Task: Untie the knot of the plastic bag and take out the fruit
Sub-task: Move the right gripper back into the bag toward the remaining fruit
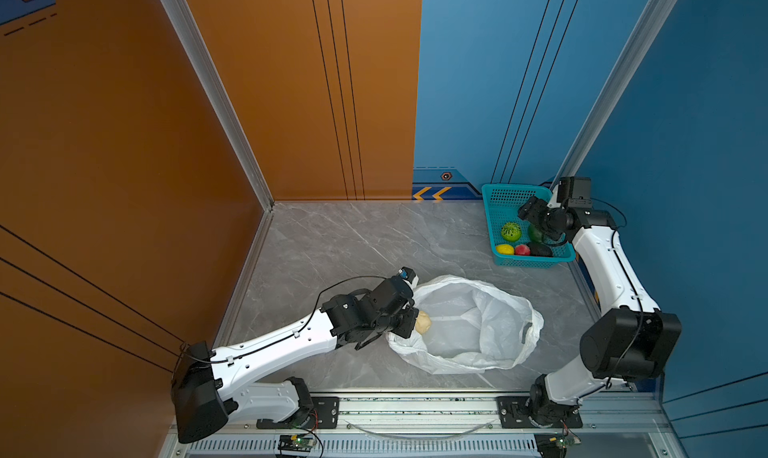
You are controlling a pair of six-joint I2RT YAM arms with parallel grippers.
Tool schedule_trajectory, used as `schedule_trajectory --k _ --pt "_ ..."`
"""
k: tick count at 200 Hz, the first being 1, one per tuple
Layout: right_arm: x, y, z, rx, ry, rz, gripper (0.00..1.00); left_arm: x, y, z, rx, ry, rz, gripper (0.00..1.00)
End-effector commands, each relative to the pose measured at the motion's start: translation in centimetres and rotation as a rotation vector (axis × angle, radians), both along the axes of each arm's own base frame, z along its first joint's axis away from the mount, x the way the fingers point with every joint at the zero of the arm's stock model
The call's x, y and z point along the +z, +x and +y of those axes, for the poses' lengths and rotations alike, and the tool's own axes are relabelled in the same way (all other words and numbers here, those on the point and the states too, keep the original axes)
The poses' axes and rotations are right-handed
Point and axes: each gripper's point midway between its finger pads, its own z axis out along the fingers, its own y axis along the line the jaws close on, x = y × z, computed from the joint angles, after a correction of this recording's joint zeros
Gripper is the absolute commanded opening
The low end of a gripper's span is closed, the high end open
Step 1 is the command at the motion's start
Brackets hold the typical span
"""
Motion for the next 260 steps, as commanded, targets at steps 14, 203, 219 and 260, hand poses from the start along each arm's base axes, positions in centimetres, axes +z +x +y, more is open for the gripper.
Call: schedule_trajectory --k 14,203,219,260 --pt "1.3 -5.3 5.4 0.168 0.04 0.034 0.84 -0.1 0.0 0.8 0.012 0.022 -0.002 0.0" --pt "-3.0 -28.0 26.7 0.808 -0.152 0.034 0.85 0.2 0.3 1.9 0.029 0.072 -0.003 0.0" --pt "-5.1 -28.3 27.0 0.82 -0.227 0.038 0.84 0.1 0.2 2.0 0.029 0.077 0.001 0.0" --pt "-9.3 -28.2 27.6 0.826 -0.276 0.051 0.84 1.3 0.8 1.5 0.038 0.047 -0.005 0.0"
